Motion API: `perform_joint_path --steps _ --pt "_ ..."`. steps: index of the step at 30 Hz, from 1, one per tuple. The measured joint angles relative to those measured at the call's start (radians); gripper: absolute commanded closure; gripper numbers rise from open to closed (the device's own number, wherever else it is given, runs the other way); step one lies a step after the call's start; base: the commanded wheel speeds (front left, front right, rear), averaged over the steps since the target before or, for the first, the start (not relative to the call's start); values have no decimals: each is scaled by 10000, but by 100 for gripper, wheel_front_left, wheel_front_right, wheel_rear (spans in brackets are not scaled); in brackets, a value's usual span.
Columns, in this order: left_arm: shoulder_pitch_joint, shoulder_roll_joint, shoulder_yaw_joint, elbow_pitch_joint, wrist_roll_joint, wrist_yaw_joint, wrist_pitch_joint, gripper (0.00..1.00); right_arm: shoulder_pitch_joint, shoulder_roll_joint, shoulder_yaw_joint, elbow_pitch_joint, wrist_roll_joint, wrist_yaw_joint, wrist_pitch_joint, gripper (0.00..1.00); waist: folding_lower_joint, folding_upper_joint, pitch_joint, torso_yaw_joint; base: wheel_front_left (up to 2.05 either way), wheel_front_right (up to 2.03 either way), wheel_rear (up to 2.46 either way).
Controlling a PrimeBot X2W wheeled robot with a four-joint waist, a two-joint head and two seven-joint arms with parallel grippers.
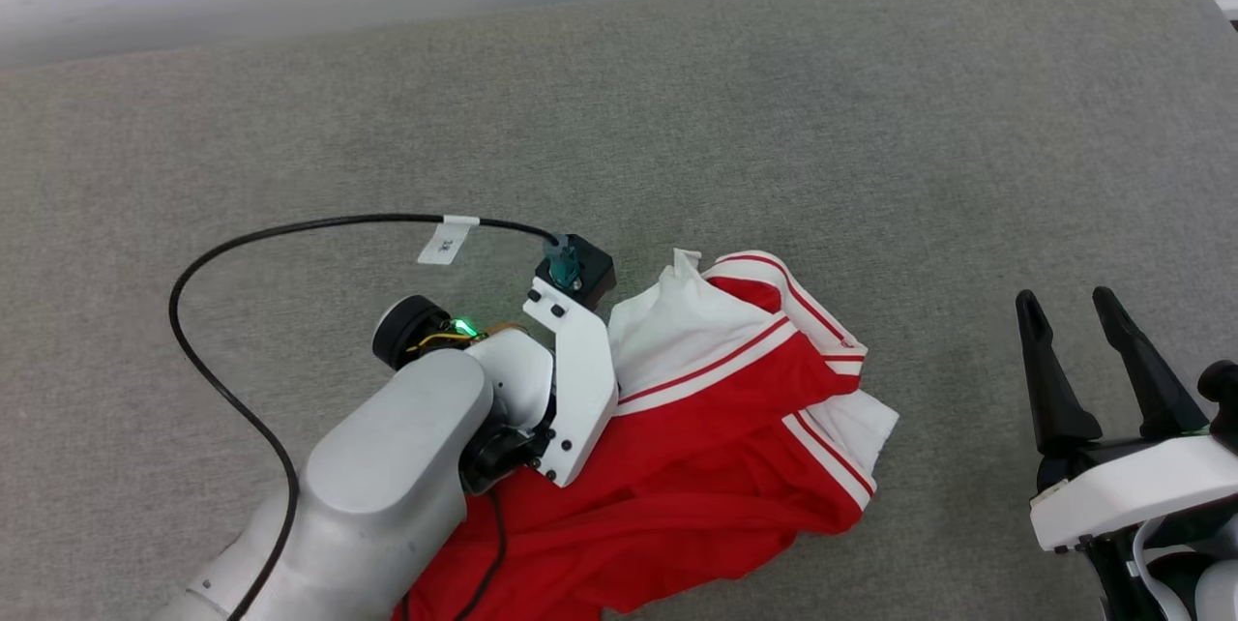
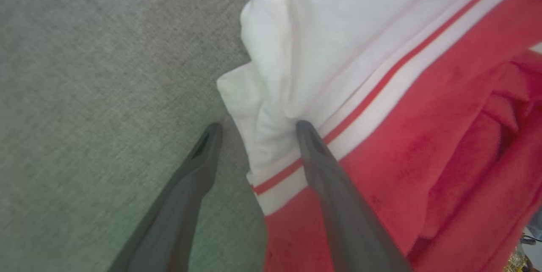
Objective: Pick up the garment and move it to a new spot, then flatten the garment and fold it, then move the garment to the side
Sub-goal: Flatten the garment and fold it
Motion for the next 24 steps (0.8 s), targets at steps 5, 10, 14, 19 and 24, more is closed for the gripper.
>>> perform_joint_path --steps 5,10,14,19,24 --pt "-120 -2 -61 58 90 -17 -380 100 -6 25 -40 123 100 2 -36 0 0 0 48 -88 0 0 0" --pt "-68 242 334 -230 633 754 -2115 100 56 38 -151 238 115 2 15 0 1 0 -193 119 0 0 0" --pt "429 769 1035 -849 481 1402 -3009 100 171 56 -221 240 102 2 176 0 0 0 -516 394 0 0 0" --pt "2069 1822 2134 -1808 -79 2592 -3678 100 368 105 -332 148 67 0 324 0 0 0 -932 772 0 0 0" --pt "4367 2339 3093 -2711 -838 3829 -4320 100 601 161 -479 67 17 2 407 0 -1 0 -1253 1096 0 0 0"
